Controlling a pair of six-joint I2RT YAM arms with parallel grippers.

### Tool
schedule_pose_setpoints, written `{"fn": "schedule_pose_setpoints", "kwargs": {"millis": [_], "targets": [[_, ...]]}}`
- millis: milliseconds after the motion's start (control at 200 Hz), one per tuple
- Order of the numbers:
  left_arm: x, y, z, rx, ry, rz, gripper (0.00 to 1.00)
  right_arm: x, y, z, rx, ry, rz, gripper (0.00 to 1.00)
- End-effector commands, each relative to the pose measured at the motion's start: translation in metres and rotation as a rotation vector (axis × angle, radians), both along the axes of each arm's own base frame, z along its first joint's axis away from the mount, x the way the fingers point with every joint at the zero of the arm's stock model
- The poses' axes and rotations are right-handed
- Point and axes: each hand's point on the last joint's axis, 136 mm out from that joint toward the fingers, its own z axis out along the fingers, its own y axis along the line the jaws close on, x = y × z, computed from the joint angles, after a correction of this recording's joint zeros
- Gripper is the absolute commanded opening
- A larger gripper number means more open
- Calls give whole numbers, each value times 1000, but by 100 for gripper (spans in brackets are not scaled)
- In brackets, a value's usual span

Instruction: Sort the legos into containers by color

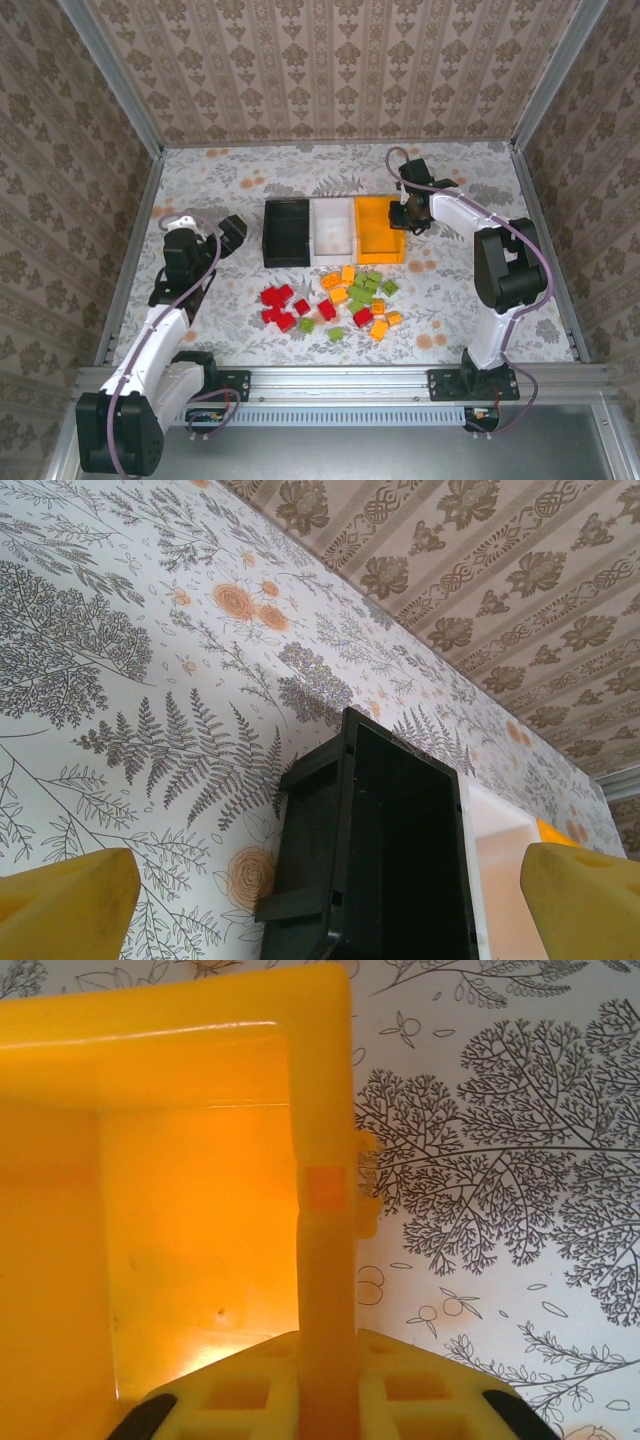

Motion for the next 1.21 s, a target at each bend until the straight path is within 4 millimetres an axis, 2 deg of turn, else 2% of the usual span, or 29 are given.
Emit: {"fn": "schedule_pose_setpoints", "kwargs": {"millis": [0, 60, 180, 240, 320, 400, 435, 460, 570, 650, 735, 875, 1000, 1090, 1200], "targets": [[0, -7, 3, -3, -4, -33, 100, -9, -3, 18, -8, -22, -14, 47], [0, -7, 4, -4, -4, -37, 100, -8, -1, 27, -3, -47, -15, 60], [-2, -10, 10, -11, -8, -48, 100, -14, 2, 49, -4, -100, -33, 69], [-4, -14, 13, -14, -8, -59, 100, -26, 6, 58, 15, -122, -52, 71], [-9, -20, 15, -10, 0, -80, 100, -51, 9, 60, 12, -132, -82, 72], [-17, -27, 14, -10, 9, -105, 100, -82, 7, 51, -1, -126, -114, 72], [-20, -30, 13, -12, 10, -115, 100, -97, 5, 41, -3, -101, -125, 72], [-22, -32, 13, -14, 7, -123, 100, -107, 4, 44, 6, -112, -130, 72], [-33, -42, 12, -18, -1, -160, 100, -152, 0, 22, 4, -74, -120, 72], [-38, -49, 10, -18, -1, -181, 100, -174, 4, 7, 22, -51, -80, 72], [-41, -56, 8, -18, 3, -202, 100, -189, 8, -10, 32, -6, -50, 72], [-42, -59, 1, -4, 17, -200, 100, -183, 20, -21, 24, -30, -21, 73], [-42, -59, -2, -9, 24, -198, 100, -168, 31, -16, 49, -77, -26, 75], [-42, -58, -3, -6, 26, -195, 100, -159, 30, -15, 28, -97, -47, 76], [-42, -58, -4, -3, 28, -191, 100, -156, 26, -23, -21, -71, -57, 76]]}}
